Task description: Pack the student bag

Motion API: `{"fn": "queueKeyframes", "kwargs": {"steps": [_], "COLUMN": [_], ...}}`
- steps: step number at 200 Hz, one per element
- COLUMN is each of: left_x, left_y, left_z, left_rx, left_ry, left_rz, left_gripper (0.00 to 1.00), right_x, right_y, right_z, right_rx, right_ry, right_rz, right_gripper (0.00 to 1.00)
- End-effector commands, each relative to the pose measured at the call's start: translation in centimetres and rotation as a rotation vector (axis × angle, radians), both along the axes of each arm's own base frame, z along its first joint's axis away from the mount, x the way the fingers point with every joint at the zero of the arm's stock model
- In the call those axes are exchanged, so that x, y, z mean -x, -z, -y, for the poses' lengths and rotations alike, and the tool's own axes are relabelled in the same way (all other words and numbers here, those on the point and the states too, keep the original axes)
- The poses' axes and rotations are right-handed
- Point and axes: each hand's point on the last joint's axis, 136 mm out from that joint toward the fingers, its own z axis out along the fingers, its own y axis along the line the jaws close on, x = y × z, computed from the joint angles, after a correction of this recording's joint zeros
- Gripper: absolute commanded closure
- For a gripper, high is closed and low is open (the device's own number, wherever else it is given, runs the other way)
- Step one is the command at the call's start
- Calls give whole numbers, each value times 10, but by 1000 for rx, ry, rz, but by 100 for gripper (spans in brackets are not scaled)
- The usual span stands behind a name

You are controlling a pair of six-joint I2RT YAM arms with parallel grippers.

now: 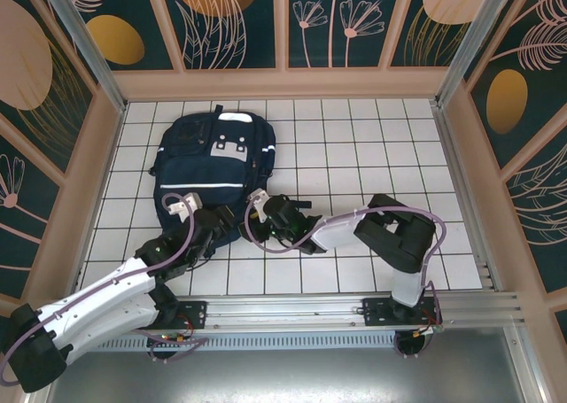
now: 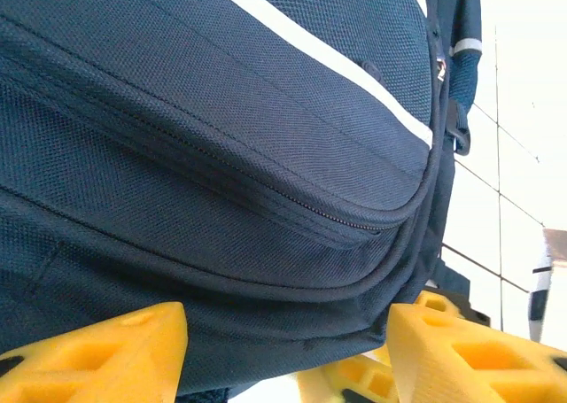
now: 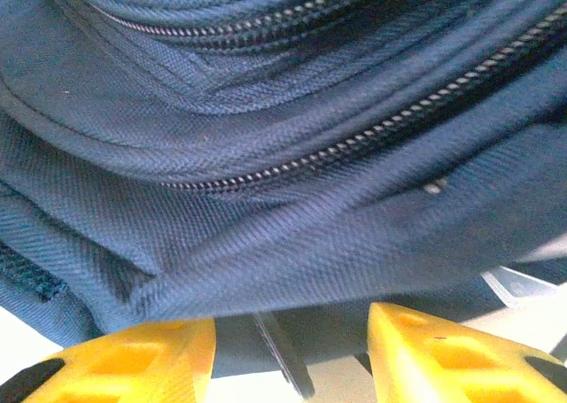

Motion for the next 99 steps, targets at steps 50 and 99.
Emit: {"fn": "queueKeyframes", "kwargs": {"steps": [50,99], "left_x": [6,20], "left_y": [9,0], "left_z": [2,27], "left_rx": [94,236], "left_ry": [-36,54], "left_rz": [-48,-125], "left_gripper": [33,35], "right_x": [8,12], "right_y": [4,-28], "right_z": [-12,3], "right_rx": [49,11], "right_ry": [-40,-10], "right_rz": [42,79], "right_gripper": [91,100]}}
